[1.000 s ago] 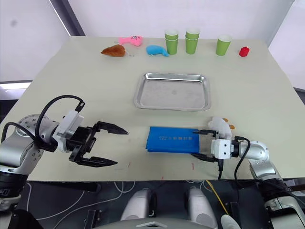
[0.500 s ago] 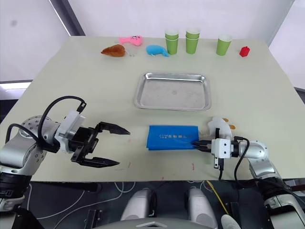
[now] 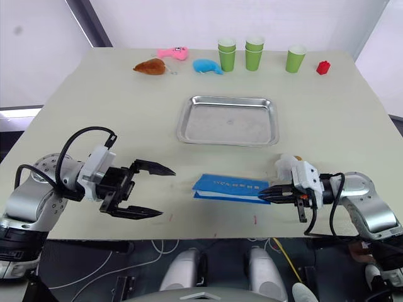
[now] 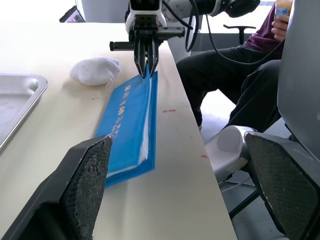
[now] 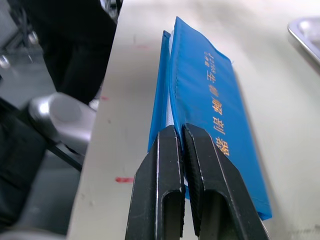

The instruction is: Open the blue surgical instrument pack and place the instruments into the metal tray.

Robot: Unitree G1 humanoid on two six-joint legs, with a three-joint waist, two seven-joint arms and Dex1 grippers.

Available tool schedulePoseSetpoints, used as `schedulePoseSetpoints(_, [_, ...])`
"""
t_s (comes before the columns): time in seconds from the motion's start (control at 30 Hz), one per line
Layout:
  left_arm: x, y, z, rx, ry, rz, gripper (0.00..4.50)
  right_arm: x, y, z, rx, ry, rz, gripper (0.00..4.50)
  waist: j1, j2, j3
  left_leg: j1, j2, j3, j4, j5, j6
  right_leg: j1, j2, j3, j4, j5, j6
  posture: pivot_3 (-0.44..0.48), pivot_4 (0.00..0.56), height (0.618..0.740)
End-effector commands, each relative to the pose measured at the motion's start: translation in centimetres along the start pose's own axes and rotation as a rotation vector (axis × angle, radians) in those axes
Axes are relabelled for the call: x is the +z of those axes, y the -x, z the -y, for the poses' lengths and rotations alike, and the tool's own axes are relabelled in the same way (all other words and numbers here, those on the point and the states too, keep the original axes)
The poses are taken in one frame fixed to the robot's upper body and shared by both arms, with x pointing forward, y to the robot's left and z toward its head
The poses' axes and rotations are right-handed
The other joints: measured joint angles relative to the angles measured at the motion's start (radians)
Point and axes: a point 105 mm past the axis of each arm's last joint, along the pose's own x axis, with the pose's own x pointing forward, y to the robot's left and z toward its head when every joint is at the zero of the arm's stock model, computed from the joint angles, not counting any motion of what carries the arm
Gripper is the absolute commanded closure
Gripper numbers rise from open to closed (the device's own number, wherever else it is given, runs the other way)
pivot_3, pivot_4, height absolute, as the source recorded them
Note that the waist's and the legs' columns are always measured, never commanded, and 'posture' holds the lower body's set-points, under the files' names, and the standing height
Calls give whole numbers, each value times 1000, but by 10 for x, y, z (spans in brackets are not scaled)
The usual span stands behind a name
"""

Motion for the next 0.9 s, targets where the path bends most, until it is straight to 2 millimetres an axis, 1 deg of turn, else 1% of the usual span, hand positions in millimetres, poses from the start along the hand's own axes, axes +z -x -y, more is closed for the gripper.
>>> schedulePoseSetpoints(0.03, [7, -3, -4, 9, -56, 7, 0, 19, 8, 13, 6, -53, 46, 4398, -1, 0, 0, 0, 0, 0, 0, 0, 0, 0, 0, 0, 0, 0, 0, 0, 150, 739])
schedulePoseSetpoints(0.13, [3, -5, -13, 37, -53, 23, 0, 17, 7, 29, 8, -141, 31, 4398, 1, 0, 0, 0, 0, -1, 0, 0, 0, 0, 0, 0, 0, 0, 0, 0, 150, 739])
schedulePoseSetpoints(0.23, [-4, -7, -26, 79, -52, 38, 0, 14, 5, 41, 12, -207, 17, 4398, 1, 0, 0, 0, 0, 0, 0, 0, 0, 0, 0, 0, 0, 0, 0, 0, 150, 739])
schedulePoseSetpoints(0.33, [-9, -12, -40, 108, -38, 73, 0, 9, 6, 52, 5, -200, -14, 4398, 1, 0, 0, -1, 0, -1, 0, 0, 0, 0, 1, 0, 0, 0, 0, 0, 150, 739])
schedulePoseSetpoints(0.43, [-16, -18, -53, 120, -35, 89, 0, 10, 6, 61, 2, -186, -16, 4398, 0, 0, 0, -1, 0, -1, 0, 0, 0, 0, 1, 0, 0, 0, 0, 0, 150, 739])
schedulePoseSetpoints(0.53, [-22, -25, -62, 117, -36, 94, 0, 11, 6, 66, -1, -170, -15, 4398, -1, 0, 0, -2, 0, -1, 0, 0, 0, -1, 1, 0, 0, 0, 0, 0, 150, 739])
schedulePoseSetpoints(0.6, [-26, -32, -69, 122, -3, 125, 0, 11, 8, 67, -3, -165, -20, 4398, -1, 0, 0, -2, 0, -1, 0, 0, 0, 0, 1, 0, 0, 0, 0, 0, 150, 739])
schedulePoseSetpoints(0.7, [-37, -42, -72, 113, 29, 122, 0, 11, 8, 67, 0, -158, -22, 4398, 0, 0, 0, -2, 0, -1, 0, 0, 0, 0, 1, -1, 0, 0, 0, 0, 150, 739])
schedulePoseSetpoints(0.83, [-35, -50, -79, 125, 68, 193, 0, 14, 7, 68, -1, -146, -18, 4398, 0, 0, 0, -2, 0, -1, 1, 0, 0, 0, 1, 0, 0, 0, 0, 0, 150, 739])
schedulePoseSetpoints(0.9, [-38, -53, -80, 118, 75, 186, 504, 16, 7, 70, -10, -142, -8, 4500, -1, 0, 0, -2, 0, -2, 1, 0, 0, 0, 2, -1, 0, 0, 0, 0, 150, 739])
